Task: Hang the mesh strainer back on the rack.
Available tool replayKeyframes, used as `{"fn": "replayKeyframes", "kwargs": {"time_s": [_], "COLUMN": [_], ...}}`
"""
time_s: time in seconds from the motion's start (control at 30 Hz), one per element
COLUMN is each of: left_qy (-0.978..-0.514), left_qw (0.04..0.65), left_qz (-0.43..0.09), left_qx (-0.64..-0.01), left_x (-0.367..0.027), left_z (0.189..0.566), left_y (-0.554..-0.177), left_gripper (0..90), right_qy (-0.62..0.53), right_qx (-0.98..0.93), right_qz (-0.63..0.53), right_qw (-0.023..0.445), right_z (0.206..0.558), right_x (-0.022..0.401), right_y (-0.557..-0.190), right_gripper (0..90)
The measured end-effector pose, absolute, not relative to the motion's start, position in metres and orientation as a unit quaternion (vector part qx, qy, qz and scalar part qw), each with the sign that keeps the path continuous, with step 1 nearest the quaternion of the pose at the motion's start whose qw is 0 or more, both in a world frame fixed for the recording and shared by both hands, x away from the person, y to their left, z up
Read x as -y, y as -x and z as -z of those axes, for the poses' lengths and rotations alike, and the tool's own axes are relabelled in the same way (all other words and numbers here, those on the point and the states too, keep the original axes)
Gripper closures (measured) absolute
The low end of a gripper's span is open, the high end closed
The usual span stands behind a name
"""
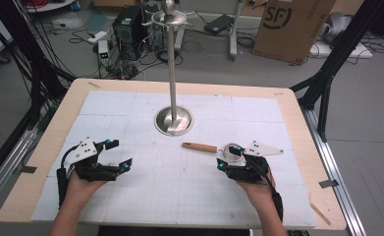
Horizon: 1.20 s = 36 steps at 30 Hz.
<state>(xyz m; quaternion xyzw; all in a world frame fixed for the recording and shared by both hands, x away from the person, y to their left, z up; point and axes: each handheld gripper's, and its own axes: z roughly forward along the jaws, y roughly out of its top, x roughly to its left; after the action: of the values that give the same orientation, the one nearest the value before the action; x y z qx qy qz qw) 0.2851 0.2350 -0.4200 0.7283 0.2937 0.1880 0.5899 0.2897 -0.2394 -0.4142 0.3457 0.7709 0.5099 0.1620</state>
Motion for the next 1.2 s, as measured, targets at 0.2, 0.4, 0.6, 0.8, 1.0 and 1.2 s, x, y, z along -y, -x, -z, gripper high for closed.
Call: {"fn": "replayKeyframes", "kwargs": {"time_s": [0.2, 0.4, 0.6, 0.8, 1.0, 1.2], "left_qy": [-0.732, -0.730, -0.729, -0.729, -0.731, -0.733], "left_qw": [0.588, 0.589, 0.591, 0.591, 0.590, 0.587], "left_qz": [-0.188, -0.190, -0.189, -0.190, -0.190, -0.190], "left_qx": [-0.289, -0.290, -0.289, -0.287, -0.287, -0.286], "left_x": [-0.232, -0.233, -0.232, -0.233, -0.233, -0.232], "left_z": [0.419, 0.418, 0.418, 0.417, 0.417, 0.418], "left_y": [-0.281, -0.281, -0.280, -0.279, -0.279, -0.280], "left_gripper": [13.7, 13.7, 13.7, 13.7, 13.7, 13.7], "right_qy": [-0.353, -0.356, -0.351, -0.346, -0.346, -0.331], "right_qx": [-0.770, -0.777, -0.797, -0.810, -0.826, -0.849], "right_qz": [-0.504, -0.489, -0.456, -0.438, -0.413, -0.391], "right_qw": [0.166, 0.176, 0.182, 0.177, 0.168, 0.133], "right_z": [0.410, 0.410, 0.409, 0.407, 0.408, 0.409], "right_x": [0.243, 0.242, 0.232, 0.223, 0.217, 0.208], "right_y": [-0.296, -0.310, -0.326, -0.339, -0.355, -0.366], "right_gripper": [31.7, 31.7, 31.0, 31.1, 32.9, 38.3]}}
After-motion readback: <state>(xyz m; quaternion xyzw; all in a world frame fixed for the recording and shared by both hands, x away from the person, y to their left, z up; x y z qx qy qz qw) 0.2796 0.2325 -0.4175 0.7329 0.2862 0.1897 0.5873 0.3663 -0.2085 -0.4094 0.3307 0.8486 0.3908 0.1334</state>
